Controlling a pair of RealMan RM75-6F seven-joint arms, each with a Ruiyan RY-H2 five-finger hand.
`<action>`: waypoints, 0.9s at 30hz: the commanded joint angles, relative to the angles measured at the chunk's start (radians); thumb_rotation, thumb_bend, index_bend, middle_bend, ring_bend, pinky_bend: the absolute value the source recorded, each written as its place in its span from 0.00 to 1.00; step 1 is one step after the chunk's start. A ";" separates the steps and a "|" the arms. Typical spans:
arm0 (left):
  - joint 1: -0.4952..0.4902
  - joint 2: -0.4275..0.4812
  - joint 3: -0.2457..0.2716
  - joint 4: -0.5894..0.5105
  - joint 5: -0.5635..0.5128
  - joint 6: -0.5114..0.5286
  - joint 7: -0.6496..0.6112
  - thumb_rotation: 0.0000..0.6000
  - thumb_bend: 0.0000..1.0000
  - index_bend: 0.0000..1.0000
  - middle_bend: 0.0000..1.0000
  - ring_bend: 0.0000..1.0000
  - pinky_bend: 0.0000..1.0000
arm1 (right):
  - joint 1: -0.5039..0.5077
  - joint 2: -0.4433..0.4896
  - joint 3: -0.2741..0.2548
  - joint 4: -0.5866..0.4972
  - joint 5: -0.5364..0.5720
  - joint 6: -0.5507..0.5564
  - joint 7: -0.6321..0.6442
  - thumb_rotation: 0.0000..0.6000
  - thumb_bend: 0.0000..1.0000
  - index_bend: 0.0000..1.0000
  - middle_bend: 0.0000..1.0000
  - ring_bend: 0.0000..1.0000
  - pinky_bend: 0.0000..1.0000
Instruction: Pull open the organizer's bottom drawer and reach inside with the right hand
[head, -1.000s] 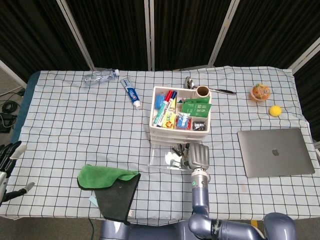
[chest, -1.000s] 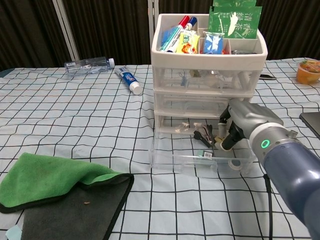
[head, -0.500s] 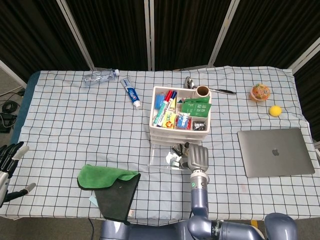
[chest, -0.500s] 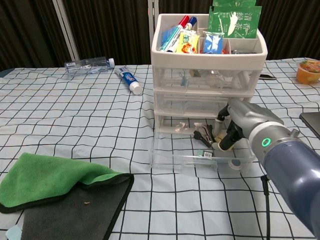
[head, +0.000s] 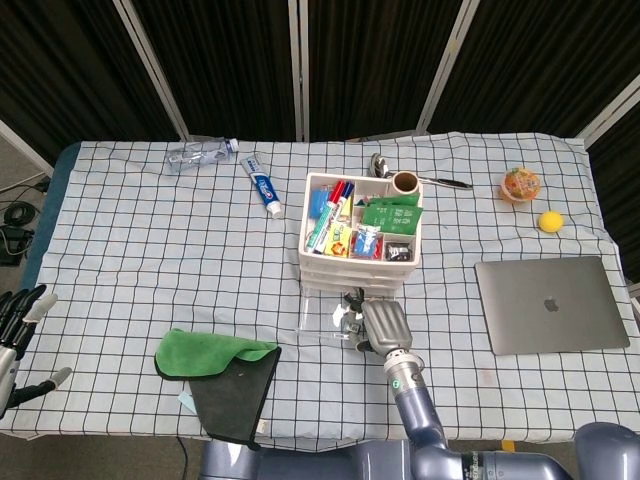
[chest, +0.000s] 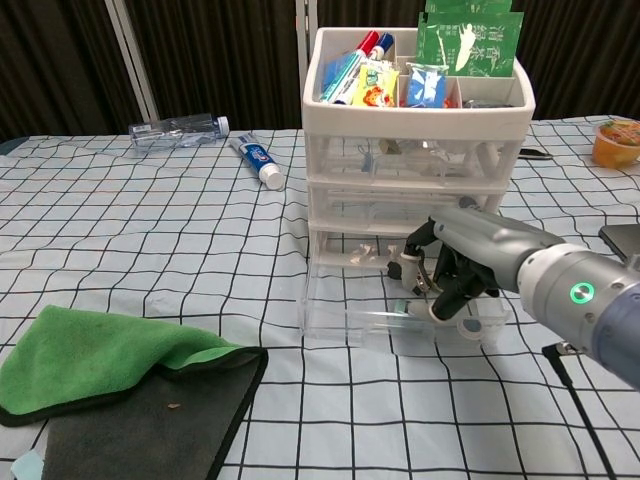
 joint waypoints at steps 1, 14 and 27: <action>-0.003 -0.003 -0.001 -0.002 -0.003 -0.007 0.009 1.00 0.00 0.00 0.00 0.00 0.00 | 0.029 0.063 -0.034 -0.004 -0.044 -0.069 0.008 1.00 0.20 0.48 1.00 1.00 0.81; -0.009 -0.011 -0.007 -0.009 -0.022 -0.028 0.039 1.00 0.00 0.00 0.00 0.00 0.00 | 0.108 0.167 -0.061 -0.003 -0.093 -0.182 0.037 1.00 0.13 0.42 1.00 1.00 0.81; -0.017 -0.017 -0.012 -0.012 -0.042 -0.049 0.055 1.00 0.00 0.00 0.00 0.00 0.00 | 0.166 0.206 -0.076 0.071 -0.241 -0.268 0.164 1.00 0.10 0.42 1.00 1.00 0.81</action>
